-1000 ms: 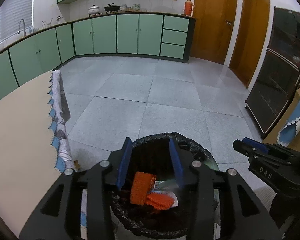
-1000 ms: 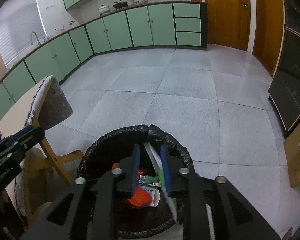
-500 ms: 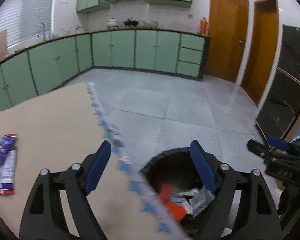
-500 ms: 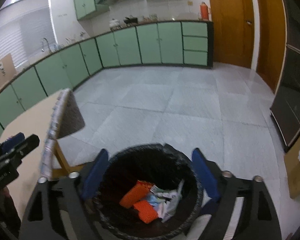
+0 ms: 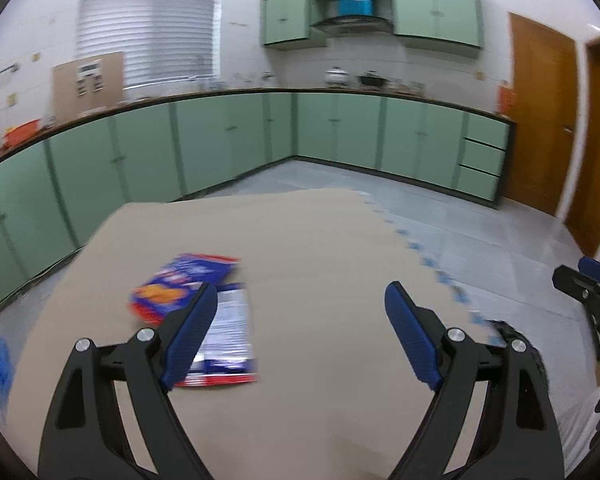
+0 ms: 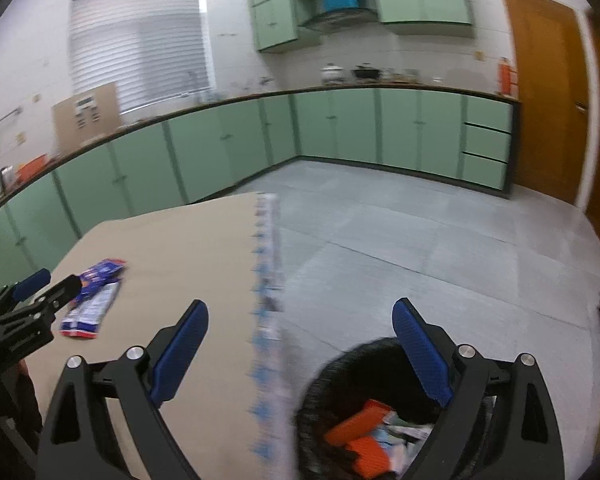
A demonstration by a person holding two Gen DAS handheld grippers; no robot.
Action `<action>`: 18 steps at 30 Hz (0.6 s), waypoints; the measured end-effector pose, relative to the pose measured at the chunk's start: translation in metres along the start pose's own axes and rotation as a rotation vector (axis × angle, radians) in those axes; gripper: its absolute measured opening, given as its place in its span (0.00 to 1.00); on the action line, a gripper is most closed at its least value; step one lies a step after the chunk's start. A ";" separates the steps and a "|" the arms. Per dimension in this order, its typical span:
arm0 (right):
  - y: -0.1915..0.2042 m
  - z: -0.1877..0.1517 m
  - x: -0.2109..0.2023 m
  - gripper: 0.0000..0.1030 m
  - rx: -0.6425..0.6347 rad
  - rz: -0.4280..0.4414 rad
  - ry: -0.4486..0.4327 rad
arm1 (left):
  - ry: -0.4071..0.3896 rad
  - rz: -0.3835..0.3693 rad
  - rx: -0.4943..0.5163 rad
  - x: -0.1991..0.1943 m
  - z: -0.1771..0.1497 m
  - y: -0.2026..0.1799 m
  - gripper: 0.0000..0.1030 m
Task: Collect trash
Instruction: 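Move both grippers back over the table toward the two snack bags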
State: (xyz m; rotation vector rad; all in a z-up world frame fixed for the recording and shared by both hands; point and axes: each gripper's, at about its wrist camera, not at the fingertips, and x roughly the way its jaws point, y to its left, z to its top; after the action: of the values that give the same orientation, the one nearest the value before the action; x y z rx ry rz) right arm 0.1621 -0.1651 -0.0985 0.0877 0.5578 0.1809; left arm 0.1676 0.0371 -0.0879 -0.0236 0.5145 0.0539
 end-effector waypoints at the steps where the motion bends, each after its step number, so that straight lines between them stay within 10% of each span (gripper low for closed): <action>1: 0.014 0.001 0.005 0.89 -0.019 0.022 0.000 | -0.002 0.025 -0.014 -0.002 0.000 0.013 0.81; 18: 0.193 -0.007 0.084 0.88 -0.178 0.259 0.094 | 0.048 0.287 -0.130 -0.019 -0.035 0.162 0.81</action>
State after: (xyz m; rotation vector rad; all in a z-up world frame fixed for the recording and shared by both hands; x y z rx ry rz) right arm 0.2004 0.0411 -0.1225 -0.0221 0.6207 0.4877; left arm 0.1244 0.1965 -0.1107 -0.0781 0.5586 0.3685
